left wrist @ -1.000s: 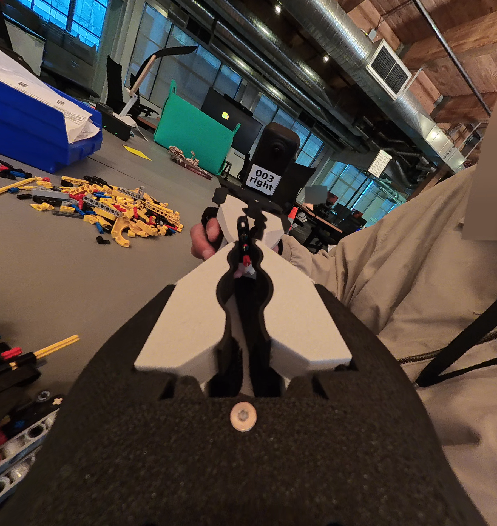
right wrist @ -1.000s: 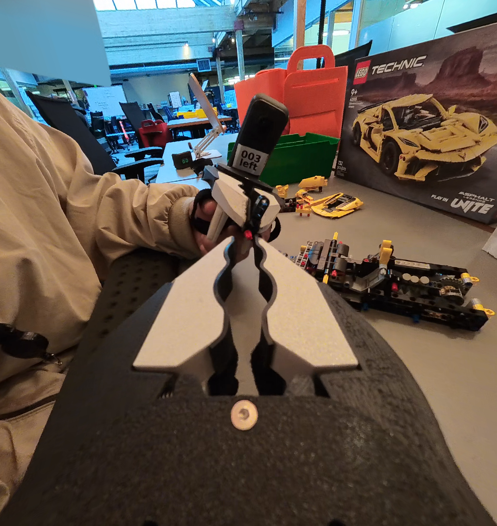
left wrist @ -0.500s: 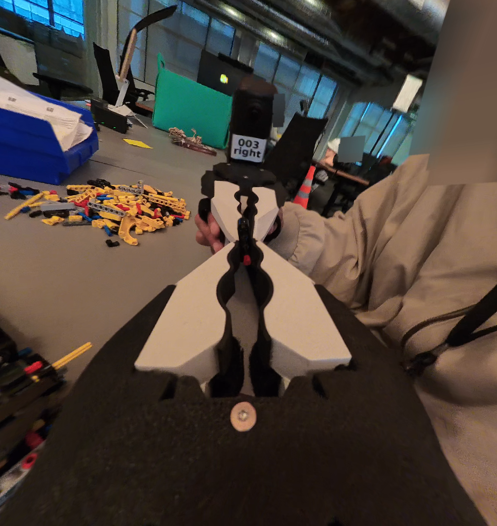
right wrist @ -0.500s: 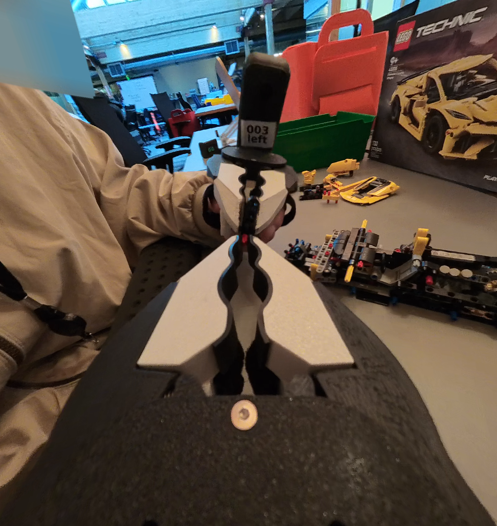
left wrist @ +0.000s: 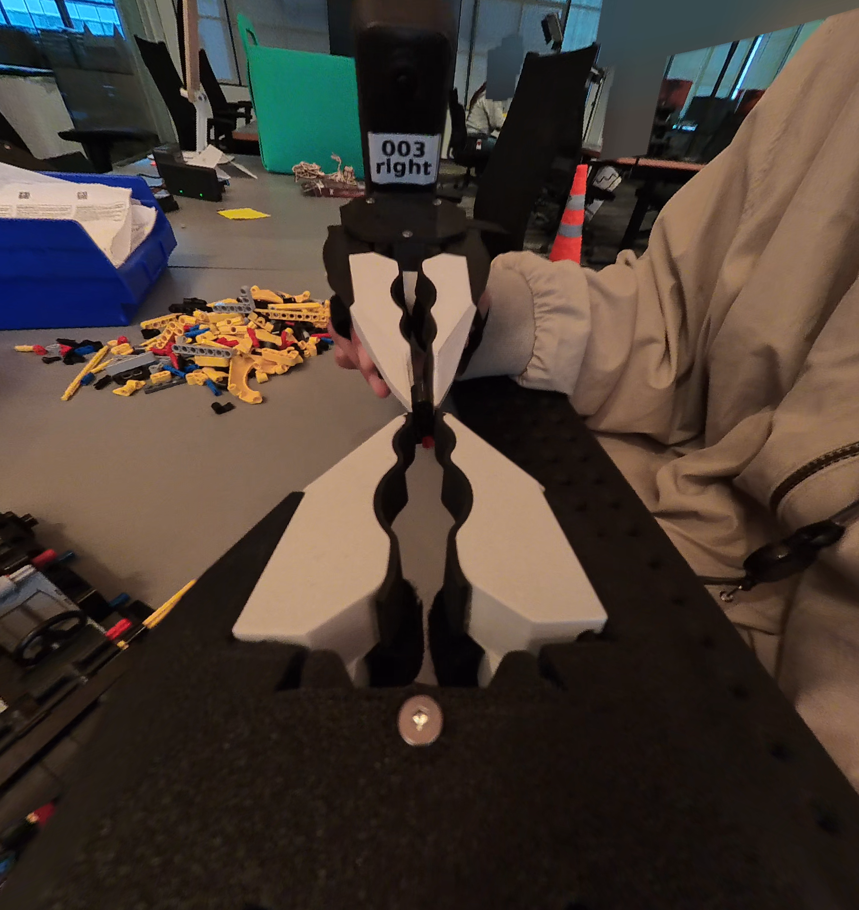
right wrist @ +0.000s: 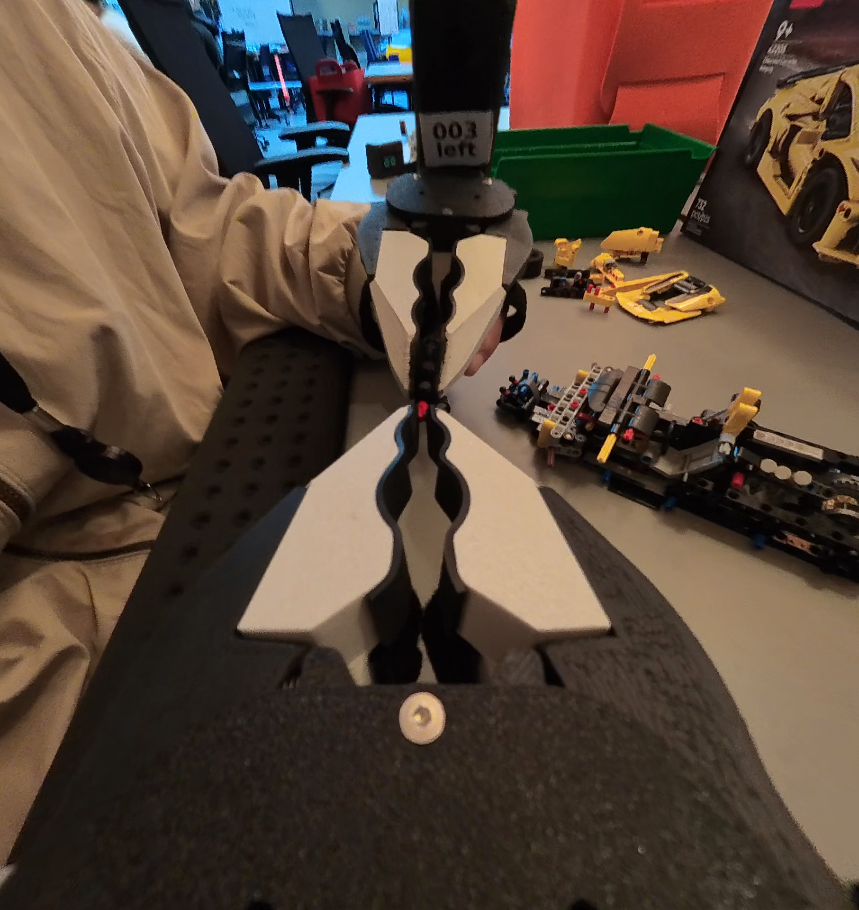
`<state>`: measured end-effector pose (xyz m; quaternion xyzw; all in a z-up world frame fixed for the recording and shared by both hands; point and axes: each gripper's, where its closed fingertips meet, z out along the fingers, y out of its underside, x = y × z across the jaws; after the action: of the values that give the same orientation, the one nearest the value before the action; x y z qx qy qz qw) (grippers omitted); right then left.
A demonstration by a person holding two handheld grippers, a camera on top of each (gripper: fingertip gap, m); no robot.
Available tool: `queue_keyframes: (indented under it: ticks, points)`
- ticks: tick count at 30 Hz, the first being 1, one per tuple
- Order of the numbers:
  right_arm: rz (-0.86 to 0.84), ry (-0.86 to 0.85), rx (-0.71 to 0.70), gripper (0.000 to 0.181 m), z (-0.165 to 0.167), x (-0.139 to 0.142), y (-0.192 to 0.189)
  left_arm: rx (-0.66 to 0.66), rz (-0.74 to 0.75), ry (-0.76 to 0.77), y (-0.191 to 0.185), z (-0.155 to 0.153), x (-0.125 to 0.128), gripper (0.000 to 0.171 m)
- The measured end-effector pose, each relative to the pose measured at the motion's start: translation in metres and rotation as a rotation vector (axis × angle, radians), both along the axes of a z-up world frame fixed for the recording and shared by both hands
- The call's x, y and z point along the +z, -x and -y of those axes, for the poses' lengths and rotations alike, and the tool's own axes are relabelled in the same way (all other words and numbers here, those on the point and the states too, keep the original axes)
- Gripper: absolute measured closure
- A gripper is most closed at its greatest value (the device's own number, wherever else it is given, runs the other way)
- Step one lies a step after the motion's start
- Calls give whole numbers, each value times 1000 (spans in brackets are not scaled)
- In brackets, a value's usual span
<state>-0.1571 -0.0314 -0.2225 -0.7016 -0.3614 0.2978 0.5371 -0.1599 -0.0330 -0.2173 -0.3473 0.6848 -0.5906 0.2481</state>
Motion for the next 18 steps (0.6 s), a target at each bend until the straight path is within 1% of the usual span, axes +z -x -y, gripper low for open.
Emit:
queue_keyframes:
  ticks: [1,2,3,4,5,6,7,9,10,11,12,13,14,15,17,18]
  points:
    - [1,-7,-26,178,0,3,-9,16,-18,-33,3,-7,-6,165]
    - [-115,-57,-79,179,3,26,-34,54,-29,-41,6,-23,-10,165]
    - [-195,-74,-130,179,11,42,-65,97,-8,14,8,-39,-3,165]
    - [-130,-53,-198,179,17,38,-92,117,22,85,7,-47,10,165]
    - [-31,-48,-300,179,18,31,-118,125,41,107,4,-47,17,165]
    - [5,-73,-426,179,16,33,-146,117,36,94,0,-42,16,165]
    - [31,-62,-567,179,13,29,-179,110,25,81,-5,-36,12,164]
    - [203,94,-789,178,16,-12,-236,122,-8,75,-13,-29,2,164]
    - [275,165,-863,178,20,-31,-255,142,-17,66,-16,-29,-3,164]
    - [307,209,-899,178,22,-45,-265,179,-14,47,-20,-32,-7,164]
    - [309,231,-928,178,23,-53,-270,221,-7,19,-24,-36,-10,164]
    - [302,239,-969,177,21,-56,-276,263,6,-22,-27,-40,-12,164]
    - [303,244,-994,172,21,-57,-280,314,35,-74,-31,-45,-13,164]
    - [307,239,-997,162,19,-55,-279,360,76,-134,-34,-50,-11,164]
    - [308,185,-1027,163,12,-39,-273,400,145,-241,-37,-51,-8,164]
    - [285,145,-1017,163,5,-29,-261,411,179,-281,-38,-51,-6,164]
